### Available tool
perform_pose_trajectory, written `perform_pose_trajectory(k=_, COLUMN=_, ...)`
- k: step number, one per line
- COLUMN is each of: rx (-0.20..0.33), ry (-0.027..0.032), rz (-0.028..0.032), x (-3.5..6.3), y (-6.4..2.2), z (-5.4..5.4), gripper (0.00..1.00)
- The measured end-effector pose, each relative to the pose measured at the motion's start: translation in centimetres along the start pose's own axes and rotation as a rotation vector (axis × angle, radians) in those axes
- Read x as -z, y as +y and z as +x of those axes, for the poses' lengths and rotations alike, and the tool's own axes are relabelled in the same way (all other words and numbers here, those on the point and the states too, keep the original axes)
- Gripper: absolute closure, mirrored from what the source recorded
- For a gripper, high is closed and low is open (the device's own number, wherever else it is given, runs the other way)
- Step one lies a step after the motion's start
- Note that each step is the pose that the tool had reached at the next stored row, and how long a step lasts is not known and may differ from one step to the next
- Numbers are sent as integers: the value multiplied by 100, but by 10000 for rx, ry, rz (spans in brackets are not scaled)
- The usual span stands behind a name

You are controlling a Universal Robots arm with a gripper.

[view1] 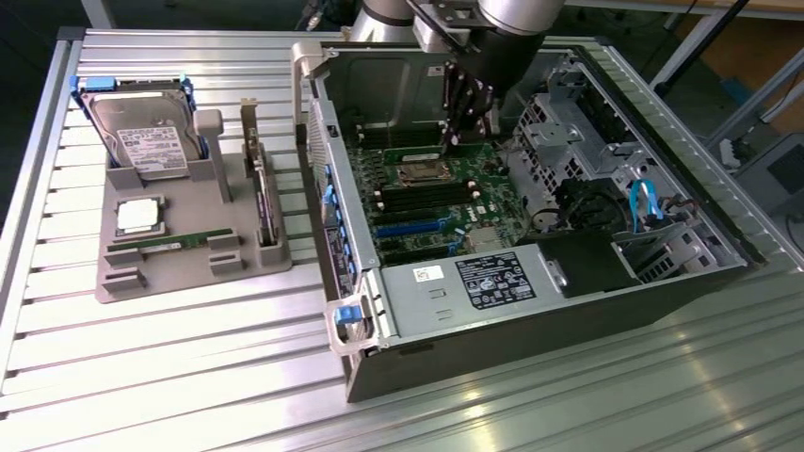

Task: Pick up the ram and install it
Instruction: 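Insert the ram into the slot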

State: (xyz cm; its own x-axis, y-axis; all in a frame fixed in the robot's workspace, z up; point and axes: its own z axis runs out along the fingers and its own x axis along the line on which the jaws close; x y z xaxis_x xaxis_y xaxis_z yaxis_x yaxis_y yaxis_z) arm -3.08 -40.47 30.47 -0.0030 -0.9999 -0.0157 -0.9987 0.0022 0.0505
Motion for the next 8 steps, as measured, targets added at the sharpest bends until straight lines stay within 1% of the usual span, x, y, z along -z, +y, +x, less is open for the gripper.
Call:
perform_pose_trajectory(k=4, rx=3, ry=1, rz=0, x=-147, y=-8, z=2, gripper=87)
perform_pose_trajectory(k=7, rx=3, ry=1, rz=0, x=-151, y=-8, z=2, gripper=87)
perform_pose_trajectory(k=8, rx=3, ry=1, rz=0, x=-150, y=-25, z=3, gripper=87)
